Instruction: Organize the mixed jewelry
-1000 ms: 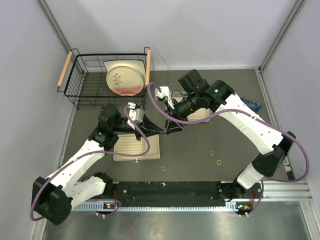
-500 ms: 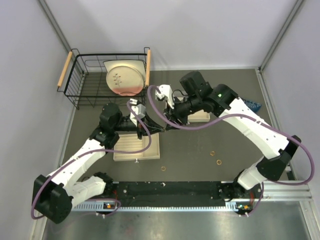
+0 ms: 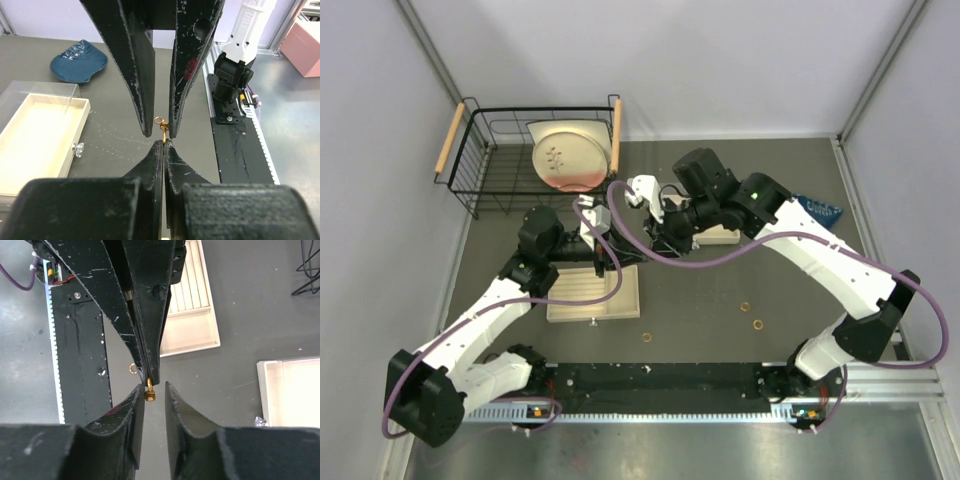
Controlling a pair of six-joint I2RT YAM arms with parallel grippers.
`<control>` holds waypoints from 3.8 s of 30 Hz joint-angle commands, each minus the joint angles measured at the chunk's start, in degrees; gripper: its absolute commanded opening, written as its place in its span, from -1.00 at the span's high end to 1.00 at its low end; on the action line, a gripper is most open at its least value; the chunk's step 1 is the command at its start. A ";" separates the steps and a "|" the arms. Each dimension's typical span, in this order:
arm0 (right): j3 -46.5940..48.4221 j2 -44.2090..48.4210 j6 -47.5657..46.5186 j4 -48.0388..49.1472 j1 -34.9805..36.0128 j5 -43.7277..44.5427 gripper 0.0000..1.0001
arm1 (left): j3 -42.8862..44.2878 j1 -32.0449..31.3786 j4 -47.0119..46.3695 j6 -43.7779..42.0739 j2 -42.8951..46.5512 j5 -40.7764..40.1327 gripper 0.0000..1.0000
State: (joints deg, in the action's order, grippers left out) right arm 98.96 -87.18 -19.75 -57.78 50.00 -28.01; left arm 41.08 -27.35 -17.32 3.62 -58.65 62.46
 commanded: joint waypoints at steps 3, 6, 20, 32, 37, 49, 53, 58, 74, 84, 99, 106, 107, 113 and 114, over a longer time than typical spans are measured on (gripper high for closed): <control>-0.43 -0.27 -0.20 2.85 1.07 1.12 0.83 | 0.67 0.02 -3.77 1.39 0.82 0.65 1.00; -0.34 -0.19 -0.20 2.93 1.15 1.20 1.00 | 0.49 0.02 -3.77 1.30 0.82 0.56 1.00; -1.66 1.57 -0.38 4.60 1.07 10.16 1.00 | 0.14 9.32 -0.98 -0.26 4.24 -2.77 -0.12; -4.91 -2.73 0.50 12.77 1.15 14.20 1.00 | 2.68 29.98 23.27 -12.55 7.68 -16.99 -0.15; -5.18 -5.02 0.33 15.50 2.38 18.33 1.00 | 2.87 31.75 37.17 -23.99 6.19 -32.44 -0.14; -6.49 -7.05 1.03 18.31 3.35 18.96 1.00 | 0.41 35.26 42.37 -40.70 -3.56 -48.83 -0.08; -7.99 -6.34 1.11 18.49 3.35 19.22 1.00 | -1.17 36.58 44.65 -47.36 -5.07 -50.06 -0.06; -8.26 -6.51 1.03 18.49 3.26 19.13 1.00 | -1.44 36.49 48.52 -53.53 -8.75 -51.47 -0.05; -8.52 -4.14 2.17 19.55 0.37 20.45 1.00 | -1.35 29.82 53.62 -56.18 -15.96 -47.16 -0.03; -11.24 -3.09 2.70 19.55 0.28 20.89 1.00 | 1.89 19.63 53.10 -50.73 -19.21 -48.30 -0.01; -15.37 0.78 2.61 19.55 -1.57 23.44 1.00 | 8.67 6.44 50.72 -41.59 -26.34 -47.69 0.03; -16.95 1.66 2.52 19.72 -4.73 23.79 1.00 | 8.58 6.61 50.63 -39.74 -21.86 -48.83 0.04; -17.13 1.66 2.52 19.90 -5.60 23.79 1.00 | 8.67 6.96 50.55 -39.39 -20.98 -48.75 0.04; -18.45 0.35 1.56 20.78 -6.23 21.87 1.00 | 10.68 13.63 49.93 -37.02 -13.70 -44.19 0.03; -18.54 -0.79 1.47 20.95 -6.14 20.55 1.00 | 11.21 16.60 49.93 -36.58 -12.90 -43.04 0.03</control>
State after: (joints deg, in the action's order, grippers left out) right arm 80.60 -87.48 -17.89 -38.92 44.05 -4.62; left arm 49.04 -16.53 34.09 -35.38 -76.42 14.70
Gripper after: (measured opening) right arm 0.025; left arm 0.481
